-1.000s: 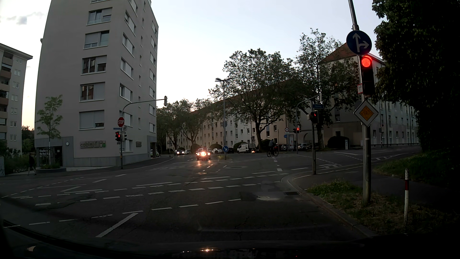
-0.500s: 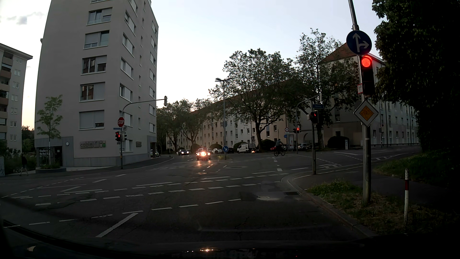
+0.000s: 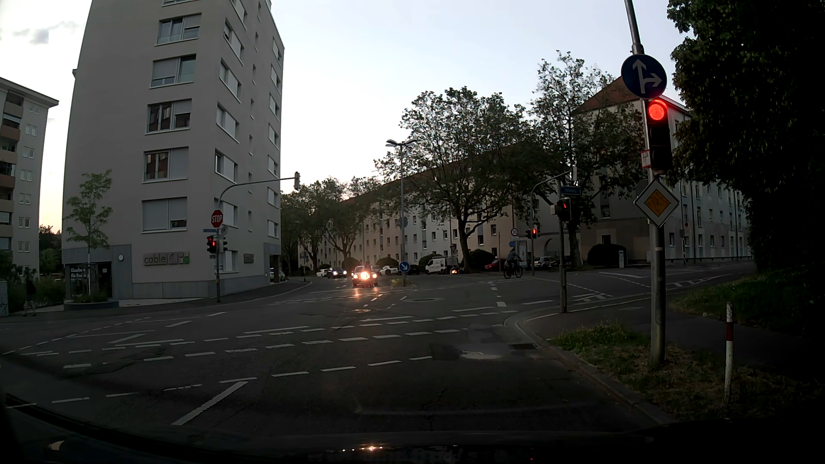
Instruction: Follow the waypoints while adhering to traffic rules and regulations
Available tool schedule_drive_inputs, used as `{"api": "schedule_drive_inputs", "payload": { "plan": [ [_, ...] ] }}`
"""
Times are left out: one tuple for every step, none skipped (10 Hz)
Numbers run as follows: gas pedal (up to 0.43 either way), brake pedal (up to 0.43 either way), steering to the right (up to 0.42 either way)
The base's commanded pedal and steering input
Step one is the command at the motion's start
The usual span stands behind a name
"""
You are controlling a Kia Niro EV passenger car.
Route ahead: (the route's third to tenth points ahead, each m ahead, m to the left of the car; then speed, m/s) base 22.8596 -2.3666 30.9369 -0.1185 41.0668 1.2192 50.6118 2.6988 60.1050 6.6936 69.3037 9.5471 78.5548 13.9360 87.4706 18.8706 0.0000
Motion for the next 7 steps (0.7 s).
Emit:
{"api": "schedule_drive_inputs", "payload": {
  "plan": [
    [0.0,0.244,0.0],
    [0.0,0.244,0.0],
    [0.0,0.244,0.0],
    [0.0,0.244,0.0],
    [0.0,0.238,-0.001],
    [0.0,0.238,0.0],
    [0.0,0.244,-0.001]
  ]
}}
